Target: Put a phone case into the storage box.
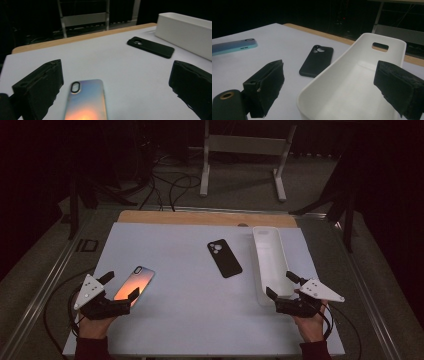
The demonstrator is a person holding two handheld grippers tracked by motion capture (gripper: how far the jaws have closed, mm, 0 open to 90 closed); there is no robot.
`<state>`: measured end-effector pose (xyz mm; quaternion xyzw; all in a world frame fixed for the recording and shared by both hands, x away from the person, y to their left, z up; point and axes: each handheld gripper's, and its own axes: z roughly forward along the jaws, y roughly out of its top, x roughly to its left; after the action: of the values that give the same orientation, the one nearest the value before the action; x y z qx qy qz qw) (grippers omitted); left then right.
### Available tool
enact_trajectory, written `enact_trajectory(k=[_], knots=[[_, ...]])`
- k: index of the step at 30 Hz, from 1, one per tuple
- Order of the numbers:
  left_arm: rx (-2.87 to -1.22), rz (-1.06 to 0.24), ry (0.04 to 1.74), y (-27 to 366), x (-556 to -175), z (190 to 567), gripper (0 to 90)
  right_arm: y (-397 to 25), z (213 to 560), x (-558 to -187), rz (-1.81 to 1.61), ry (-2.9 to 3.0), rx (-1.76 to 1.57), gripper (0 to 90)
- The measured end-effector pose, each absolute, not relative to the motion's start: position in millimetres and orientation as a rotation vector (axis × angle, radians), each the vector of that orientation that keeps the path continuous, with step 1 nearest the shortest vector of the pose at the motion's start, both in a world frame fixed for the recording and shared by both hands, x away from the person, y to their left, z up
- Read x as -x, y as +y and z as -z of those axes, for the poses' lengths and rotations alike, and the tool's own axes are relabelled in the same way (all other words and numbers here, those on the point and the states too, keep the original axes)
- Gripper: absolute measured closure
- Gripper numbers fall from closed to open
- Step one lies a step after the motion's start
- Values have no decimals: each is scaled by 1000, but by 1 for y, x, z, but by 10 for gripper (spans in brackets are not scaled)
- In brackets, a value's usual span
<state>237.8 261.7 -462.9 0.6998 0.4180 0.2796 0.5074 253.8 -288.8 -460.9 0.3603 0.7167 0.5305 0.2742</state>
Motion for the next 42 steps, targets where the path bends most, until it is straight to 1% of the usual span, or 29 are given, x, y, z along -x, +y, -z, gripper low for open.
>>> enact_trajectory(k=[6,10,24,30,37,42], knots=[[-1697,-637,999,261,-243,465,0,-285,464,-255,-1442,1915,-965,88],[-1722,-636,1007,261,-245,465,0,-283,466,-253,-1434,1922,-962,88],[-1818,-641,1091,262,-258,467,0,-285,466,-254,-1427,1920,-972,88],[-1858,-623,1122,261,-268,472,0,-288,465,-254,-1430,1912,-975,88],[-1925,-568,1172,260,-282,480,0,-286,465,-254,-1431,1918,-971,88],[-1965,-560,1211,257,-291,487,0,-287,465,-255,-1429,1919,-970,88]])
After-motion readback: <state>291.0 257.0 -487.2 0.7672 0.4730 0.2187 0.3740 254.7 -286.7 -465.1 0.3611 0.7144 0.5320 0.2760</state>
